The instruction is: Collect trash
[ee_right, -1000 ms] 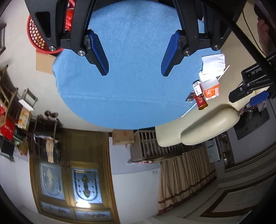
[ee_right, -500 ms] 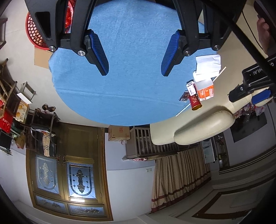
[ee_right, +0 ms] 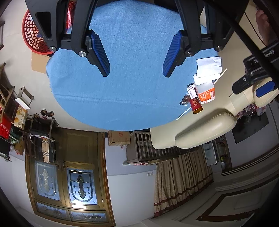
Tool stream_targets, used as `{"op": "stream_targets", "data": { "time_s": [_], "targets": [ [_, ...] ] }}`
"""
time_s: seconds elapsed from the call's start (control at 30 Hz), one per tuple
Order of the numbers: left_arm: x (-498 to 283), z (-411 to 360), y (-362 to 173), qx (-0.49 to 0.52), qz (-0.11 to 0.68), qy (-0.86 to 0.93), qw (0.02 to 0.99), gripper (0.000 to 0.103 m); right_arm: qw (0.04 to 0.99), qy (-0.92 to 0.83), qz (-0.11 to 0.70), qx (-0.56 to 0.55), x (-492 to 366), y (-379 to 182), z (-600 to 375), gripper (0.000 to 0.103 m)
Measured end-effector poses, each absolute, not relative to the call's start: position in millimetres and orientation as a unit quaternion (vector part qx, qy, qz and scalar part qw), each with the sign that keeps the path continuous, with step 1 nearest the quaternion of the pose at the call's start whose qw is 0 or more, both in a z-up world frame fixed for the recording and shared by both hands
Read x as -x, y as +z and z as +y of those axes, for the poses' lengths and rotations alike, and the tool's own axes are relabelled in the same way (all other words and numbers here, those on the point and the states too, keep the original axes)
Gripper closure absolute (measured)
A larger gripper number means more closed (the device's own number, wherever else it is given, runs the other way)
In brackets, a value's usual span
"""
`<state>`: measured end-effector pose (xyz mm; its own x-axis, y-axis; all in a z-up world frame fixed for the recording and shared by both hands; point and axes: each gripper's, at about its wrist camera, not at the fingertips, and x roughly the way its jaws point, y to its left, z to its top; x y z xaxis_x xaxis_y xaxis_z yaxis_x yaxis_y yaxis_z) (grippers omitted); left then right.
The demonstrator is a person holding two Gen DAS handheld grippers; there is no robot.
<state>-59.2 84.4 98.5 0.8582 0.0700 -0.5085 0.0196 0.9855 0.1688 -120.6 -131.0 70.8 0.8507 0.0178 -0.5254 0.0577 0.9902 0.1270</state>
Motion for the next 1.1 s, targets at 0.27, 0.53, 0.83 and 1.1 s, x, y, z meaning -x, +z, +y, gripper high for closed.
{"op": "stream_targets", "data": {
  "time_s": [0.27, 0.53, 0.83, 1.1],
  "targets": [
    [61.1, 78.9, 93.3, -0.087, 0.282, 0.005, 0.955, 0.009, 0.957, -0.016, 0.278, -0.078, 120.0, 65.9, -136.8, 0.036],
    [59.4, 75.4, 90.5, -0.085, 0.294, -0.004, 0.952, 0.009, 0.954, -0.019, 0.286, -0.087, 115.5, 60.1, -142.4, 0.036],
    [56.8, 71.7, 94.4, -0.091, 0.29, -0.014, 0.953, 0.009, 0.953, -0.024, 0.289, -0.081, 110.3, 58.6, -143.5, 0.036],
    [43.6, 67.9, 94.9, -0.094, 0.294, -0.022, 0.951, 0.009, 0.953, -0.042, 0.292, -0.072, 97.4, 59.7, -146.0, 0.036]
  ]
}}
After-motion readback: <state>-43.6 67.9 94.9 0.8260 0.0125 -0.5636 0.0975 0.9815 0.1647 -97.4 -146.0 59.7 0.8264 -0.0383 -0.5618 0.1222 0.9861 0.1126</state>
